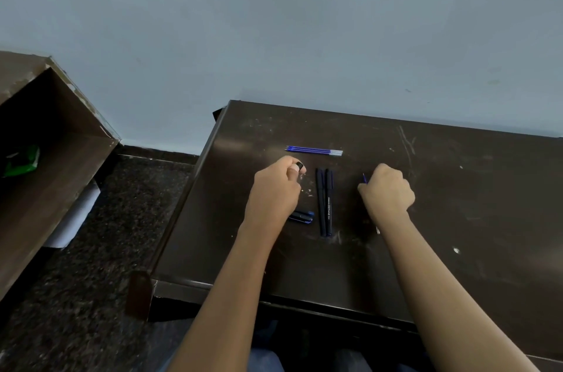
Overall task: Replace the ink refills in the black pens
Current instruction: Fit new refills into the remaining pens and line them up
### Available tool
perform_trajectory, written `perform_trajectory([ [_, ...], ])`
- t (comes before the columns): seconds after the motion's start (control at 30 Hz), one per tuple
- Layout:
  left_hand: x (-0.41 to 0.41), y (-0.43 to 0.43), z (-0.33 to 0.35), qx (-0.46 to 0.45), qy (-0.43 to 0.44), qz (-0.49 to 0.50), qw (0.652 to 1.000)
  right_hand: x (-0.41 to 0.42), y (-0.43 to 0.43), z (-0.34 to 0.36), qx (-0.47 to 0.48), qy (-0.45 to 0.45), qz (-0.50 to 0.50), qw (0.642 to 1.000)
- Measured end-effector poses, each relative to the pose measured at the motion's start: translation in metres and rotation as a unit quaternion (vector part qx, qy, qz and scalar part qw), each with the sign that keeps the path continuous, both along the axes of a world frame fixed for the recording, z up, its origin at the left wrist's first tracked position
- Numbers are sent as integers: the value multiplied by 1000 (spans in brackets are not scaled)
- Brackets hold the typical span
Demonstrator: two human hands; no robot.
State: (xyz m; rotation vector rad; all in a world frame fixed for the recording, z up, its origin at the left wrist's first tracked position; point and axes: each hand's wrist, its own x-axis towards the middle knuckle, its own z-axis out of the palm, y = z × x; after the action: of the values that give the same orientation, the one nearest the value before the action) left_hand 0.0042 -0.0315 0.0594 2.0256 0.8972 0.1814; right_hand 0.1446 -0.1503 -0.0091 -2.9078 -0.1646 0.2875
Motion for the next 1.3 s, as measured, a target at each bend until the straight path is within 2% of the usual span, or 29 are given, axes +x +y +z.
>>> perform_trajectory([
  [0.1,-1,0,-1,6,14,-7,1000,6,-5,-1,-8,76,-16,997],
  [0.27,-1,1,1,-6,26,-5,1000,2,-5,2,6,120,5,993],
  [0.37,-1,2,1,-20,13,-9,1000,5,0,7,110,158,26,981],
  [0.4,-2,2,1,-22,5,-9,1000,6,3,10,176,180,21,968],
  [0.47,-3,2,0,-28,-8,-10,1000,1,11,22,333,211,-3,919],
  [0.53,-4,2,0,-36,-8,-15,999,-9,16,39,471,193,-24,861],
  [0.6,-4,2,1,-46,-2,-20,999,-21,18,53,560,173,-28,810],
  [0.67,-4,3,1,-51,0,-27,998,-35,17,60,603,160,-19,781],
  [0.87,-3,5,-5,-49,-2,-37,998,-48,15,63,672,146,-22,726],
  [1.03,-5,6,-4,-53,0,-36,998,-51,20,61,652,156,4,742],
  [1.17,-5,6,-3,-58,1,-47,997,-52,20,56,607,142,37,781],
  [1.3,-5,7,-4,-44,-18,-37,998,-58,25,49,514,142,134,835],
])
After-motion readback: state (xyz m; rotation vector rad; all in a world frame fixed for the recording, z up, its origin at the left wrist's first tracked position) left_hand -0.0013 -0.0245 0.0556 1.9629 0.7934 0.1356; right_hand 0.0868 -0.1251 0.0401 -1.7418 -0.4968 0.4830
